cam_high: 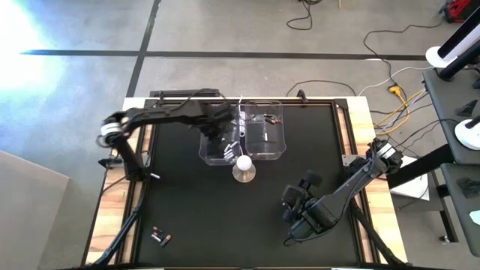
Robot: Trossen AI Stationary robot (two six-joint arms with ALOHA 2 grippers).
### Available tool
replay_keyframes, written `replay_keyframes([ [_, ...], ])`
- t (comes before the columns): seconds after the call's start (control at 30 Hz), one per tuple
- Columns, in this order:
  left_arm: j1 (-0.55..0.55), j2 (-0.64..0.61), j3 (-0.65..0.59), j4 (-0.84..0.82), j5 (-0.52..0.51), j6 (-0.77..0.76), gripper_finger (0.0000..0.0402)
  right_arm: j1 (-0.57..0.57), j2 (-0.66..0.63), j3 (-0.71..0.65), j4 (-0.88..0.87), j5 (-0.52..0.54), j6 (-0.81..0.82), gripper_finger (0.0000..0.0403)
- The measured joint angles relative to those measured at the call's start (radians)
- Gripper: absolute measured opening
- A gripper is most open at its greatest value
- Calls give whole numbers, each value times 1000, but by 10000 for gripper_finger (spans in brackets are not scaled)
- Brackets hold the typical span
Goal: Sort batteries
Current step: Put the white battery into the left transparent bin
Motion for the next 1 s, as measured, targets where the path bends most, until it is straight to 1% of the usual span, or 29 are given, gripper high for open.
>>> replay_keyframes([
  [0.07,-50,-89,-34,-40,29,29,166,0,0,-4,1,-15,10,199],
  [0.1,-87,-141,-56,-57,27,40,168,1,0,-9,1,-19,14,199],
  [0.13,-127,-195,-83,-70,10,48,168,2,0,-16,0,-20,20,199],
  [0.23,-271,-344,-175,-121,-97,39,166,5,0,-47,5,-20,46,199],
  [0.27,-318,-385,-207,-136,-120,9,165,5,0,-58,9,-20,59,199],
  [0.33,-392,-453,-263,-157,-134,-93,165,5,0,-78,28,-19,76,199],
  [0.43,-461,-502,-340,-192,-112,-270,165,4,0,-107,51,-17,85,199],
  [0.57,-495,-505,-444,-238,-100,-382,165,4,0,-134,81,2,97,199],
  [0.7,-493,-451,-546,-275,-32,-399,165,4,0,-143,111,9,110,199],
  [0.83,-494,-360,-619,-277,4,-393,165,5,0,-143,128,9,110,199],
  [1.0,-492,-222,-666,-276,79,-375,164,5,0,-139,132,8,109,199],
])
